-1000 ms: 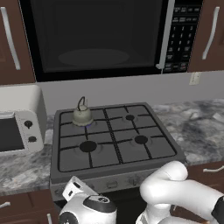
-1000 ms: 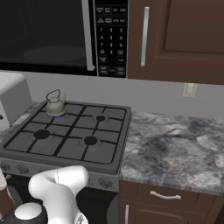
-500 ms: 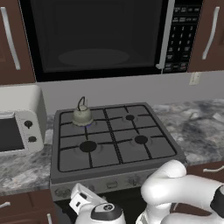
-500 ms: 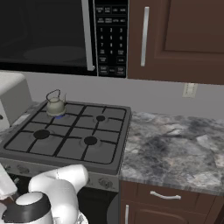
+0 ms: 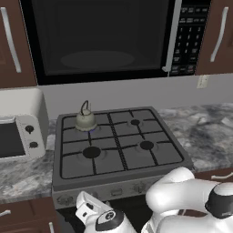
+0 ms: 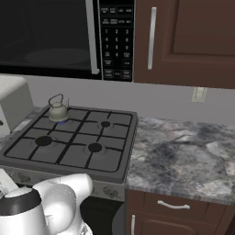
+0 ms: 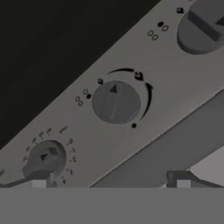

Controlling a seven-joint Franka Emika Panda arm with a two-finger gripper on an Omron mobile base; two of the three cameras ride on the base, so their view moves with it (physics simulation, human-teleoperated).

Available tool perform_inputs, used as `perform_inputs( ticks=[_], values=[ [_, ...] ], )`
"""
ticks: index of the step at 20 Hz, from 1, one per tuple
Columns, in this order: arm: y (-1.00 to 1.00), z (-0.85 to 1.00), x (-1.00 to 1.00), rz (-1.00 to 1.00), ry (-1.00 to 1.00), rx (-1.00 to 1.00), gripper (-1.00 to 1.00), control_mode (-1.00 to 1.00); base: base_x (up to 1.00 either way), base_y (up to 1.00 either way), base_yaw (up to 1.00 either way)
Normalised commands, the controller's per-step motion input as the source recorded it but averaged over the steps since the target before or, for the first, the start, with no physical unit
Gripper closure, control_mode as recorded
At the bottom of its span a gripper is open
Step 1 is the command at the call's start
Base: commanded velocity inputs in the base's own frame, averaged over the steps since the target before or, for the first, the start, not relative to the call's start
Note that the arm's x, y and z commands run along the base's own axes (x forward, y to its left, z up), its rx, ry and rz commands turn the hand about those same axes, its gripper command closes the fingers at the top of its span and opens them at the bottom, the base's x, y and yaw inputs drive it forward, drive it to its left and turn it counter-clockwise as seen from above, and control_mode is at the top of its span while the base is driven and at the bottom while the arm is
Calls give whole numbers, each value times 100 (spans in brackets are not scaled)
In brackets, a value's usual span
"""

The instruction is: Lower the heat of the kettle.

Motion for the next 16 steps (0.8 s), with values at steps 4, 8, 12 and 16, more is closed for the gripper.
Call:
perform_inputs(
  ticks=[4,8,12,16],
  values=[
    [39,-8,0,0,-2,0,-100,-100,0,0,0],
    [31,-9,1,0,0,0,-100,-100,0,0,0],
    [11,-14,0,0,-2,0,-100,-100,0,0,0],
    [-1,-15,0,1,-8,2,-100,-100,0,0,0]
  ],
)
